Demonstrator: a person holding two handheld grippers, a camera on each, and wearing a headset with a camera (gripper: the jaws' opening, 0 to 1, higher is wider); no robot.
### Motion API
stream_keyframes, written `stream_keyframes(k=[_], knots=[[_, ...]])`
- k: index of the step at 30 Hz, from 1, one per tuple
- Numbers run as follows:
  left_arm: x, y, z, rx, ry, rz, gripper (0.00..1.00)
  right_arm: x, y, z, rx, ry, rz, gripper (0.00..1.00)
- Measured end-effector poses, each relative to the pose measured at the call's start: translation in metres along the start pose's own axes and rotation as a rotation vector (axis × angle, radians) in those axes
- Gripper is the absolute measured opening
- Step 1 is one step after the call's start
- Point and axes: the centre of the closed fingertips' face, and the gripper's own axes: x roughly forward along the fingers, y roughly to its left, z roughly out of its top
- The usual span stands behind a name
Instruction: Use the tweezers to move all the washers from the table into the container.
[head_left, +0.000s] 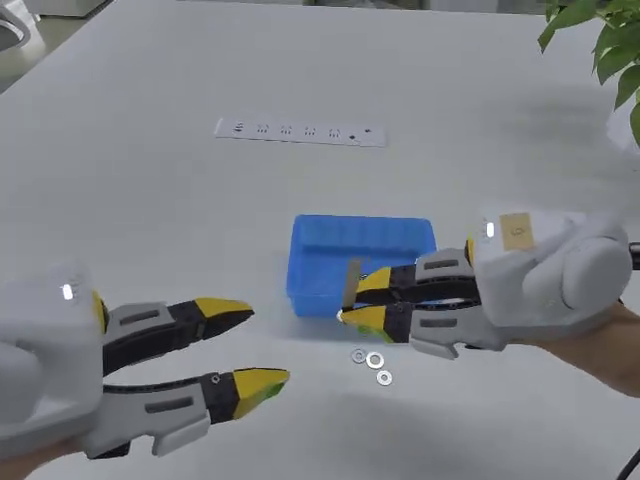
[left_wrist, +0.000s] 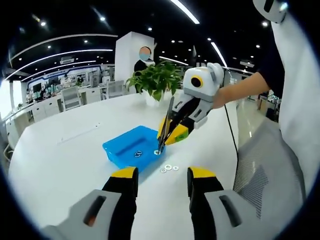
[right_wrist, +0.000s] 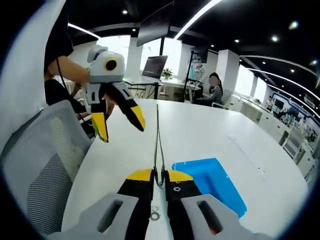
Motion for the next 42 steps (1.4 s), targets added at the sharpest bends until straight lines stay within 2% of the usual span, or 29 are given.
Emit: stream_keyframes(k=[5, 9, 12, 16, 20, 22, 27, 28, 30, 34, 38, 42], knots=[[-0.009, 0.003, -0.007, -0.002, -0.013, 0.027, 0.52, -0.004, -0.009, 0.011, -0.008, -0.011, -0.007, 0.10], [-0.015, 0.004, -0.019, 0.000, 0.010, 0.028, 0.58, -0.007, -0.023, 0.019, -0.017, -0.017, -0.031, 0.10], [-0.019, 0.012, -0.016, 0.009, -0.017, 0.073, 0.66, -0.008, -0.033, 0.023, -0.010, -0.022, -0.051, 0.10], [-0.027, 0.026, -0.010, -0.042, -0.067, 0.135, 0.74, -0.009, -0.051, 0.021, -0.006, -0.015, -0.078, 0.10], [-0.030, 0.027, -0.011, -0.052, -0.067, 0.147, 0.80, -0.004, -0.069, 0.008, 0.025, 0.000, -0.108, 0.10], [-0.030, 0.024, -0.013, -0.055, -0.062, 0.142, 0.81, 0.002, -0.073, -0.001, 0.037, 0.015, -0.106, 0.10], [-0.032, 0.016, -0.016, -0.083, -0.060, 0.130, 0.87, 0.020, -0.075, -0.029, 0.034, 0.085, -0.079, 0.10], [-0.032, 0.015, -0.018, -0.090, -0.054, 0.133, 0.89, 0.023, -0.074, -0.040, 0.012, 0.125, -0.065, 0.10], [-0.035, 0.015, -0.020, -0.113, -0.056, 0.154, 0.92, 0.027, -0.071, -0.050, 0.019, 0.145, -0.046, 0.10], [-0.038, 0.013, -0.024, -0.151, -0.056, 0.172, 0.96, 0.033, -0.068, -0.061, 0.031, 0.157, -0.024, 0.10], [-0.038, 0.012, -0.029, -0.155, -0.029, 0.172, 0.99, 0.041, -0.069, -0.067, 0.048, 0.158, -0.021, 0.10], [-0.040, 0.014, -0.028, -0.146, -0.022, 0.173, 0.99, 0.047, -0.070, -0.068, 0.054, 0.154, -0.021, 0.10]])
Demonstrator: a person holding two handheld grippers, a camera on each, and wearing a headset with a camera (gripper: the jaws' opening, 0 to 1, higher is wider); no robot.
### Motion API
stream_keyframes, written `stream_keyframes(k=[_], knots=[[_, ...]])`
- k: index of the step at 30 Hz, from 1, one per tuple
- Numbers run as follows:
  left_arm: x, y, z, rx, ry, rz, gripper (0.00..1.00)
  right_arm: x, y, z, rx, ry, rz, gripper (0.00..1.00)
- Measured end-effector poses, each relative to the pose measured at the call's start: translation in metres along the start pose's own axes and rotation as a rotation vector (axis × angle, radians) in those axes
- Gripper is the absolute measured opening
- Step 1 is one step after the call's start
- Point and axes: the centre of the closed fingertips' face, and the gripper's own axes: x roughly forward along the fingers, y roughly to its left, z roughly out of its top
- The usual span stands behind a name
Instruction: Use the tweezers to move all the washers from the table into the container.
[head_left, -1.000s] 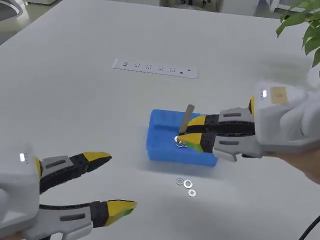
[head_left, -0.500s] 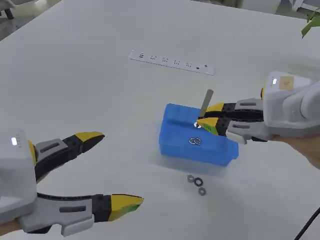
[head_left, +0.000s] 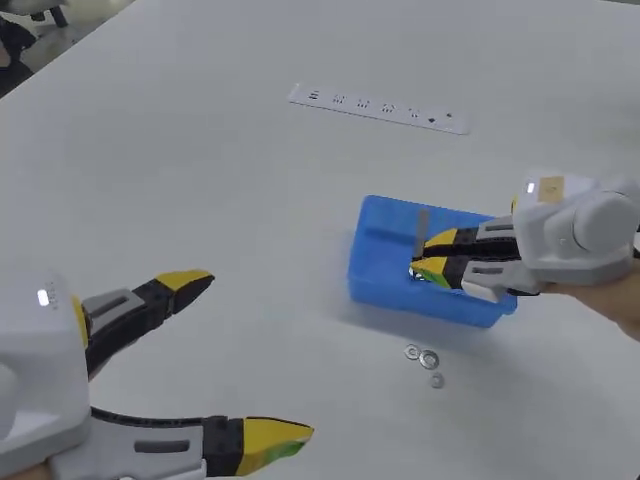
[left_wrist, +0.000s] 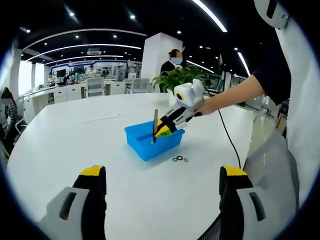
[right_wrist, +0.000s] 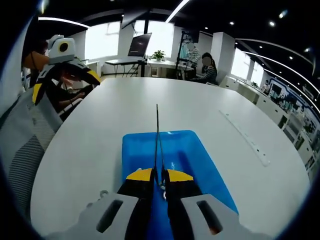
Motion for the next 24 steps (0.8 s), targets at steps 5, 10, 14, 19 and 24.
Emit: stream_keyframes(k=[5, 10, 14, 19, 24], knots=[[0.0017, 0.0013, 0.0011, 0.007, 0.003, 0.000, 0.99, 0.0022, 0.0009, 0.0022, 0.001, -0.003, 0.006, 0.10], [0.0043, -0.0031, -0.0003, 0.011, 0.013, -0.015, 0.99, 0.0034, 0.0037, -0.0012, -0.001, 0.007, 0.012, 0.10], [0.0035, -0.0053, 0.0000, 0.012, 0.016, -0.020, 0.99, 0.0025, 0.0040, -0.0011, 0.017, -0.003, 0.006, 0.10], [0.0018, -0.0058, -0.0006, 0.011, 0.021, -0.016, 0.99, -0.0001, 0.0036, -0.0015, 0.028, -0.007, 0.001, 0.10], [0.0028, -0.0082, 0.0009, 0.012, 0.022, -0.019, 0.99, -0.0040, 0.0034, -0.0002, 0.046, -0.022, 0.002, 0.11]])
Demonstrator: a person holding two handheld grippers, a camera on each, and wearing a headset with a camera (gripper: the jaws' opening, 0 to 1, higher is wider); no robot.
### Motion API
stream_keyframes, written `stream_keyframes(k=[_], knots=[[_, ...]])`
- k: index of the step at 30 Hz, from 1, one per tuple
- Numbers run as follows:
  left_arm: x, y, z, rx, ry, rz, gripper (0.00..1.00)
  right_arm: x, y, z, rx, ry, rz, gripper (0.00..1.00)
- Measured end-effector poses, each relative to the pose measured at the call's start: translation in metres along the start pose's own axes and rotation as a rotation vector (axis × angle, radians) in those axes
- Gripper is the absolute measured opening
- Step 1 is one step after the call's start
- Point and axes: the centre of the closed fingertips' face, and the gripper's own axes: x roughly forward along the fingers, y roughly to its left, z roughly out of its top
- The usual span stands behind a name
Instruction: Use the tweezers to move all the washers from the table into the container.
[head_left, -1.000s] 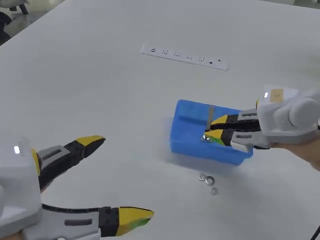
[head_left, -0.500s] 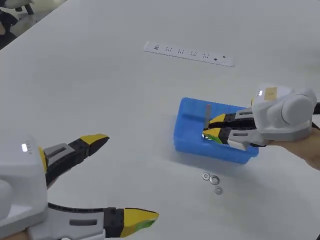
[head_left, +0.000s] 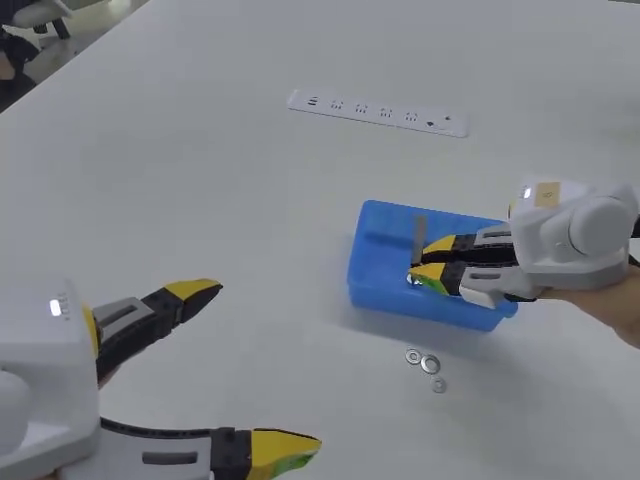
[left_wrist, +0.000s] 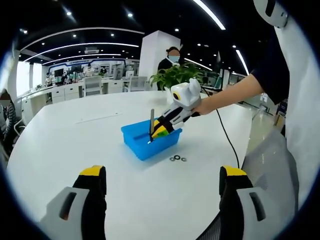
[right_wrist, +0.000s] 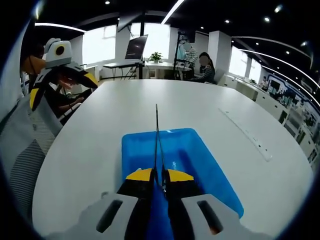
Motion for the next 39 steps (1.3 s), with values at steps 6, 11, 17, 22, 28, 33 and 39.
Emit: stream_keyframes(k=[6, 11, 17, 22, 28, 33, 39], knots=[[0.003, -0.005, 0.001, 0.006, 0.006, -0.011, 0.99, -0.002, -0.002, -0.002, 0.001, -0.003, -0.013, 0.10], [0.005, -0.005, 0.001, 0.010, 0.011, -0.013, 0.99, -0.005, -0.004, 0.000, -0.006, -0.009, -0.018, 0.09], [0.017, 0.002, 0.011, 0.016, -0.010, -0.023, 0.97, -0.009, -0.004, 0.004, -0.018, -0.015, -0.020, 0.08], [0.047, 0.016, 0.043, 0.064, -0.064, -0.063, 0.91, -0.012, 0.002, 0.008, -0.044, -0.012, -0.006, 0.08], [0.093, 0.025, 0.081, 0.085, -0.130, -0.137, 0.81, -0.017, 0.006, 0.011, -0.070, -0.008, 0.004, 0.08], [0.125, 0.011, 0.094, 0.148, -0.115, -0.234, 0.75, -0.021, 0.006, 0.017, -0.081, -0.018, 0.006, 0.08], [0.144, 0.002, 0.091, 0.182, -0.092, -0.323, 0.55, -0.025, 0.006, 0.022, -0.077, -0.035, 0.013, 0.08]])
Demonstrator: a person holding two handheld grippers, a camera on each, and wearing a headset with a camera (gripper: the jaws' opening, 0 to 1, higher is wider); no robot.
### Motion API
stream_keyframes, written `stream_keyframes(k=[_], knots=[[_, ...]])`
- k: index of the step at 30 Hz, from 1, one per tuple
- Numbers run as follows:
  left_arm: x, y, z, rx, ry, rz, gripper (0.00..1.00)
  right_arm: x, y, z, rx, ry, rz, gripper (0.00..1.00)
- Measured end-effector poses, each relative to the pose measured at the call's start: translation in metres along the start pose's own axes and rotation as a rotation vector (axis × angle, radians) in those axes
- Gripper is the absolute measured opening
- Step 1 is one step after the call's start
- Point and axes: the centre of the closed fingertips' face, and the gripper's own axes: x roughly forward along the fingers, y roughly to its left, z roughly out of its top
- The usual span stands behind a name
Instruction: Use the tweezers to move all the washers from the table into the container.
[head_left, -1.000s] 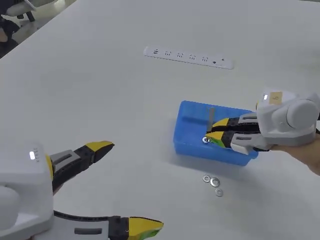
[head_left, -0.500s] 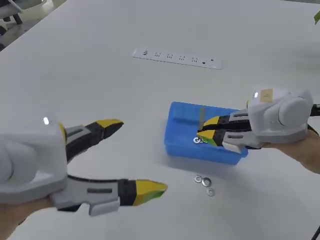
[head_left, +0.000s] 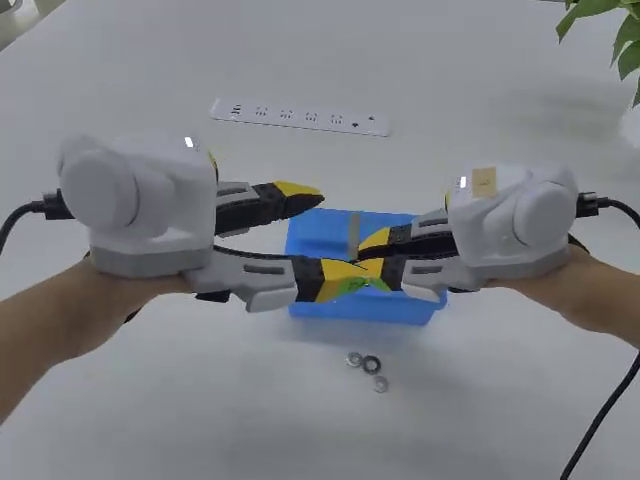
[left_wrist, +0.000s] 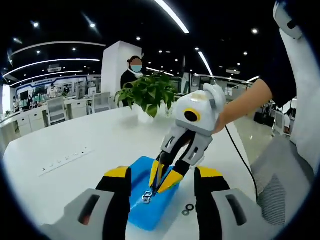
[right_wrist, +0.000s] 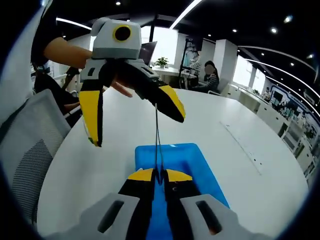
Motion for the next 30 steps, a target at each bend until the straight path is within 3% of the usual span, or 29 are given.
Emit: stream_keyframes(k=[4, 7, 13, 19, 22, 24, 26, 27, 30], knots=[[0.005, 0.000, 0.002, 0.004, -0.004, -0.030, 0.45, -0.001, 0.003, 0.000, -0.006, -0.004, 0.017, 0.08], [0.004, -0.001, 0.004, 0.018, -0.002, -0.058, 0.30, 0.000, 0.003, -0.001, -0.009, -0.001, 0.021, 0.08], [-0.001, -0.003, 0.011, 0.041, -0.019, -0.086, 0.23, 0.001, 0.007, 0.000, -0.016, 0.004, 0.030, 0.08], [-0.003, -0.012, 0.009, 0.090, 0.004, -0.126, 0.11, 0.003, 0.011, 0.002, -0.025, 0.009, 0.039, 0.09], [-0.004, -0.010, 0.010, 0.124, 0.007, -0.110, 0.08, 0.004, 0.012, 0.003, -0.031, 0.011, 0.038, 0.09], [-0.005, 0.000, 0.010, 0.194, 0.019, -0.039, 0.07, 0.004, 0.011, 0.004, -0.032, 0.014, 0.029, 0.09], [-0.005, -0.005, 0.011, 0.172, 0.012, -0.059, 0.07, 0.004, 0.007, 0.005, -0.028, 0.011, 0.007, 0.09], [-0.005, -0.004, 0.014, 0.206, 0.005, -0.044, 0.07, 0.004, 0.005, 0.007, -0.025, 0.007, 0.001, 0.09], [-0.004, -0.007, 0.015, 0.229, 0.014, -0.050, 0.05, 0.004, 0.004, 0.010, -0.038, 0.009, -0.013, 0.10]])
